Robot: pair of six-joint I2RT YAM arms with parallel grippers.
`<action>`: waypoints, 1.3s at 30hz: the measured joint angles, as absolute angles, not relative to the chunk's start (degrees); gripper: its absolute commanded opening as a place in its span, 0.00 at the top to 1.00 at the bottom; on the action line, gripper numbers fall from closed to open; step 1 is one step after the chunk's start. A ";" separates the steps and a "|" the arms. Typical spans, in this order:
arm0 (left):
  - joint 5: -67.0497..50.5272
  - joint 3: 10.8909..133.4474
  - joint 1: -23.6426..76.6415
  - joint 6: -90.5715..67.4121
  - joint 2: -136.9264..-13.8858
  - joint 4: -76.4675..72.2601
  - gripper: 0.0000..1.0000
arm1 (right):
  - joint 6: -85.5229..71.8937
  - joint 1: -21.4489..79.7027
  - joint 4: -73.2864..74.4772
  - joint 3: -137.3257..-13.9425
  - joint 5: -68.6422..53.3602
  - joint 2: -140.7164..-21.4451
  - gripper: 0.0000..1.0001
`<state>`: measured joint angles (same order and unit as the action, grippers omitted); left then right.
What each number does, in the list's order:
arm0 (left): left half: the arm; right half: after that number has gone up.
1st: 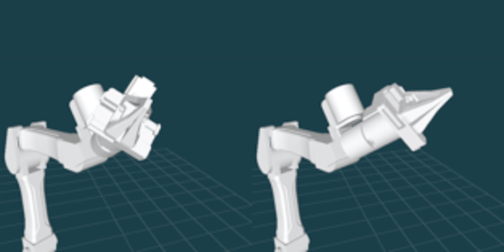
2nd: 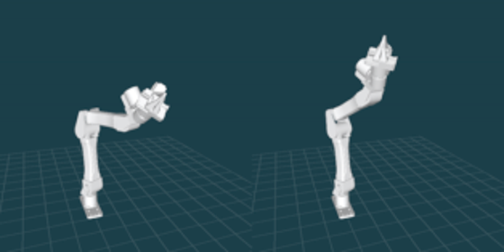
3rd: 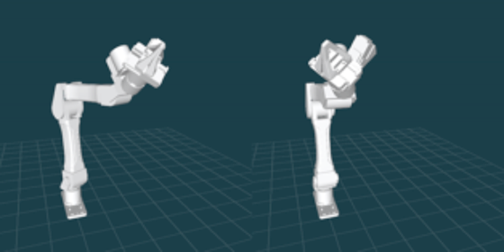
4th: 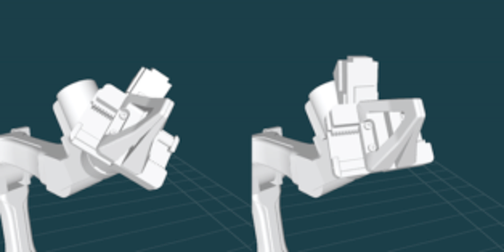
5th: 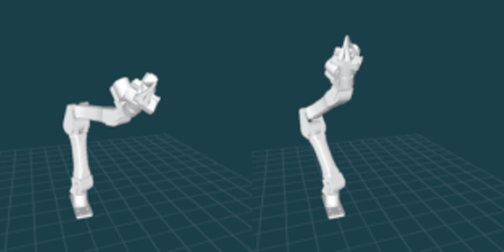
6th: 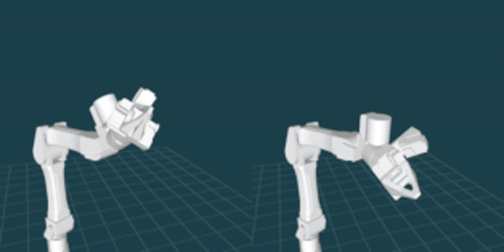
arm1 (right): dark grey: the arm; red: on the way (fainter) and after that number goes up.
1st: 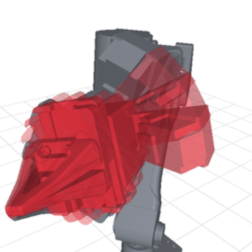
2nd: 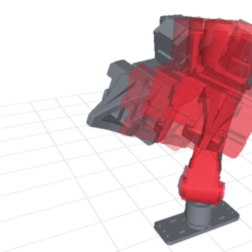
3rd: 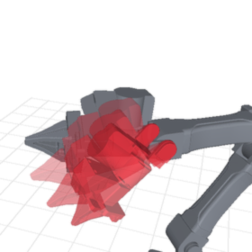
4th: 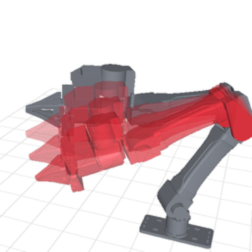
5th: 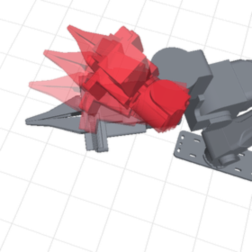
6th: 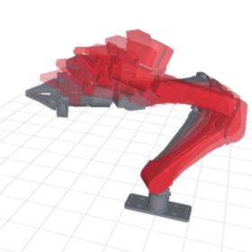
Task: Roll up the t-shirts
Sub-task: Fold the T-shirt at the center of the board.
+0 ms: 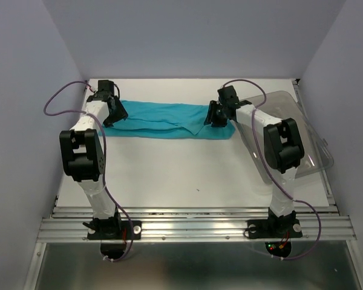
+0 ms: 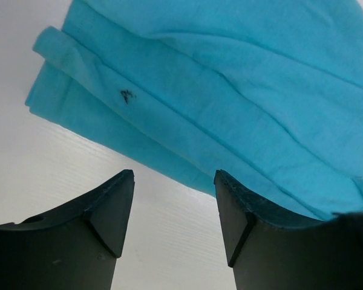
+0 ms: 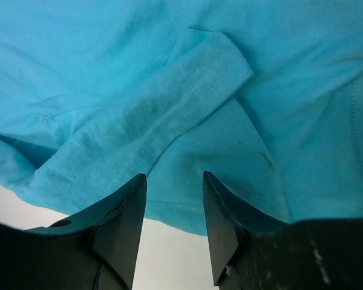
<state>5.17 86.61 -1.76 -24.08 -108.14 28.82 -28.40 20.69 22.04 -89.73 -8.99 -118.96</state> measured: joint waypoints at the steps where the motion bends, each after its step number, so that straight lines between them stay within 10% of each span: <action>1: 5.02 85.84 -1.45 -24.12 -108.14 28.71 0.37 | -28.56 20.69 21.93 -89.82 -9.43 -119.13 0.52; 39: 4.86 79.31 -0.91 -26.06 -109.38 22.00 0.26 | -29.34 27.44 21.39 -87.96 -11.55 -112.75 0.47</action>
